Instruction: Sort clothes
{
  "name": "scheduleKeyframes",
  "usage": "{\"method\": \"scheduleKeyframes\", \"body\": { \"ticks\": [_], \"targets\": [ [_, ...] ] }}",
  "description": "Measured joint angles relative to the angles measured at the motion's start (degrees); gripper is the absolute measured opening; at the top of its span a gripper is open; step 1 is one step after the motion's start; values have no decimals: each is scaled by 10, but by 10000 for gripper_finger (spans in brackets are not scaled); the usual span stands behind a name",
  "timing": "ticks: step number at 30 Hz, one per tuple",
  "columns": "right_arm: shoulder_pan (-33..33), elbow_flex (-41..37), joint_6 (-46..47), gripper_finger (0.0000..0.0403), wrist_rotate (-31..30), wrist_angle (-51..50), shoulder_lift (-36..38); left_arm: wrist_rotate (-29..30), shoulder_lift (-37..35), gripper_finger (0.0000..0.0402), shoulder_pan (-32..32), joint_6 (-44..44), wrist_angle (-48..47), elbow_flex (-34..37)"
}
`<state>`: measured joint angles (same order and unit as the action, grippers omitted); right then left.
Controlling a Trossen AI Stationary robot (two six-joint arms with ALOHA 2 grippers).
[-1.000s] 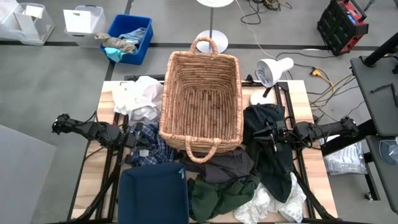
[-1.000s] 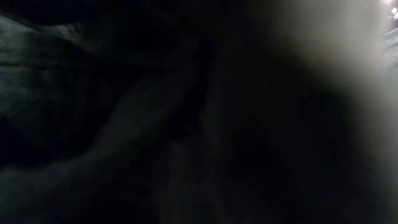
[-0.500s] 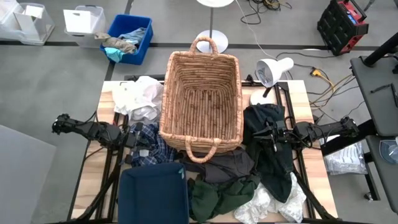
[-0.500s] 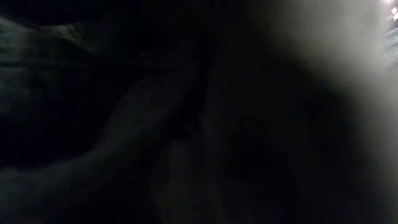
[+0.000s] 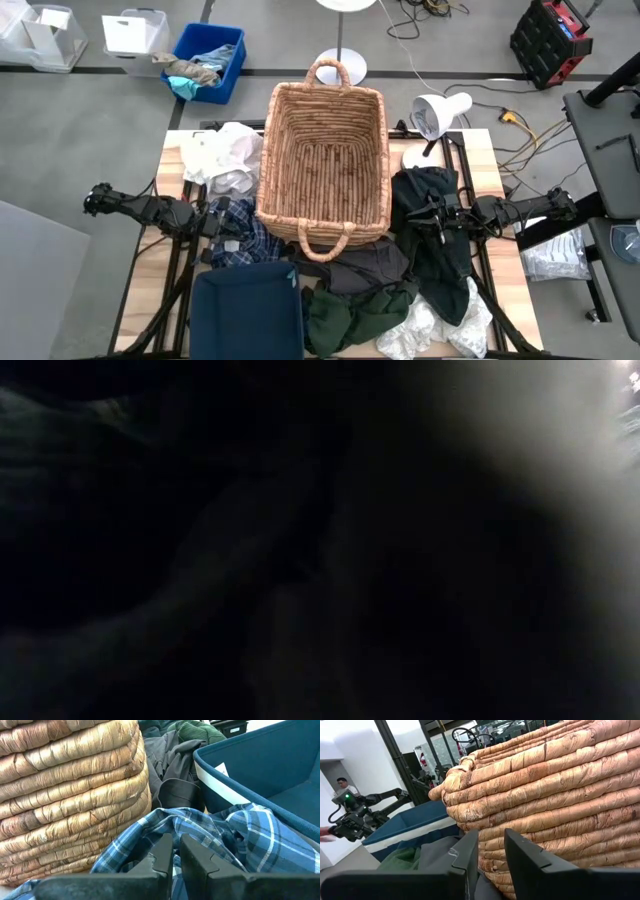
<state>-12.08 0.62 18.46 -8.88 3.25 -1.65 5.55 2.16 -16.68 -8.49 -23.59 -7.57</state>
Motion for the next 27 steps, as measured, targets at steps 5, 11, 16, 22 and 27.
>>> {"method": "scheduleKeyframes", "body": {
  "ticks": [5, 11, 16, 22, 27],
  "targets": [
    [0, 0, 0, 95, 0, 0, 0, 0, 0, 16, 0, 0, 0, 0],
    [0, 0, 0, 90, 0, 0, 0, 22, 0, 16, 0, -2, 0, 0],
    [0, 0, 10, 75, 0, 10, 0, 60, 0, 16, 0, 0, 20, 0],
    [0, 0, 10, 63, 1, 93, 0, 60, 0, 16, 0, 0, 21, 0],
    [0, 14, 10, 59, -1, 104, -1, 60, 0, 16, 0, 20, 32, 0]
  ]
}}
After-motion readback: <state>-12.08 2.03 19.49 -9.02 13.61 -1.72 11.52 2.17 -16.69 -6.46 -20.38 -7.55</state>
